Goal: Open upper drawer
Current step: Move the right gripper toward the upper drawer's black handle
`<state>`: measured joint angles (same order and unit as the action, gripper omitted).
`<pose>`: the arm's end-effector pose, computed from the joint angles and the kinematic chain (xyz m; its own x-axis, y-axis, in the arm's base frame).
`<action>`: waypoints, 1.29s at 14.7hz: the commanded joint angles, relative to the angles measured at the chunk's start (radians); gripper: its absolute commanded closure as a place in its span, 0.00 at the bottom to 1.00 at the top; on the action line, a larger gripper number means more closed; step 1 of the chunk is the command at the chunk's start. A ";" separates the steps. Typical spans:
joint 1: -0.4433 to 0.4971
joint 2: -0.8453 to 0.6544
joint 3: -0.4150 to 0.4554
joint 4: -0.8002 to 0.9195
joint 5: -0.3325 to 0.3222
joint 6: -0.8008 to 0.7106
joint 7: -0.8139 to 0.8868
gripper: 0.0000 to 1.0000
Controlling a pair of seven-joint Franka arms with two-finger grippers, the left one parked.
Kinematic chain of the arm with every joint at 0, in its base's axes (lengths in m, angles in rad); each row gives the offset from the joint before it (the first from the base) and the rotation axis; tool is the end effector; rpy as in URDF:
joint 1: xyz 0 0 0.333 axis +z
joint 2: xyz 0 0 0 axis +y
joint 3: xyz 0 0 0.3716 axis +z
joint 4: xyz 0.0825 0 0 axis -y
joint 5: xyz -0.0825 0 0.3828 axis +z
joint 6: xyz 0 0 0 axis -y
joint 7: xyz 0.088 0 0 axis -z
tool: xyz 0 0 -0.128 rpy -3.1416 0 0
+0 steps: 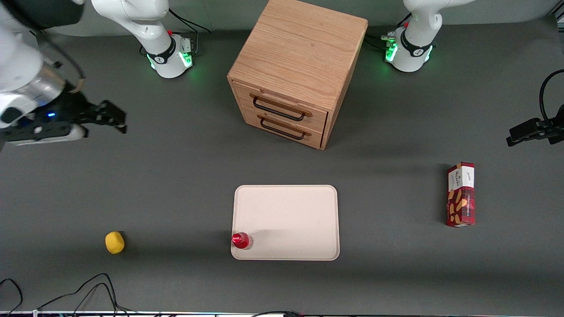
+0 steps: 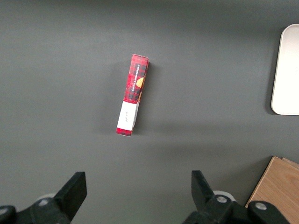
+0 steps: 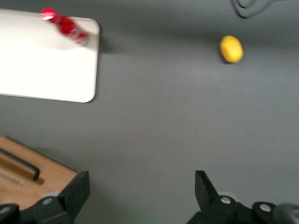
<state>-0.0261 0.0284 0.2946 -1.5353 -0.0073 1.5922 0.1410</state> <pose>0.5471 0.1467 0.6626 0.9915 0.1268 0.0293 0.1270 -0.9919 -0.0051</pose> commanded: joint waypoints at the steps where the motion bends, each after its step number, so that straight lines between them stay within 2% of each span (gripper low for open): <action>1: 0.116 0.031 -0.003 0.061 0.000 -0.005 0.014 0.00; 2: 0.142 0.044 0.006 0.069 0.006 -0.005 0.014 0.00; 4: 0.146 0.073 0.085 0.086 0.015 0.006 0.014 0.00; 7: 0.150 0.137 0.167 0.115 0.127 0.049 0.009 0.00; 8: 0.150 0.157 0.202 0.122 0.135 0.076 0.008 0.00; 11: 0.152 0.215 0.309 0.133 0.130 0.118 0.005 0.00; 14: 0.152 0.260 0.374 0.130 0.118 0.127 0.005 0.00; 17: 0.152 0.292 0.394 0.129 0.113 0.127 -0.001 0.00; 19: 0.152 0.294 0.394 0.124 0.083 0.127 -0.120 0.00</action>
<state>0.1262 0.2965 0.6779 -1.4437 0.1056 1.7246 0.1123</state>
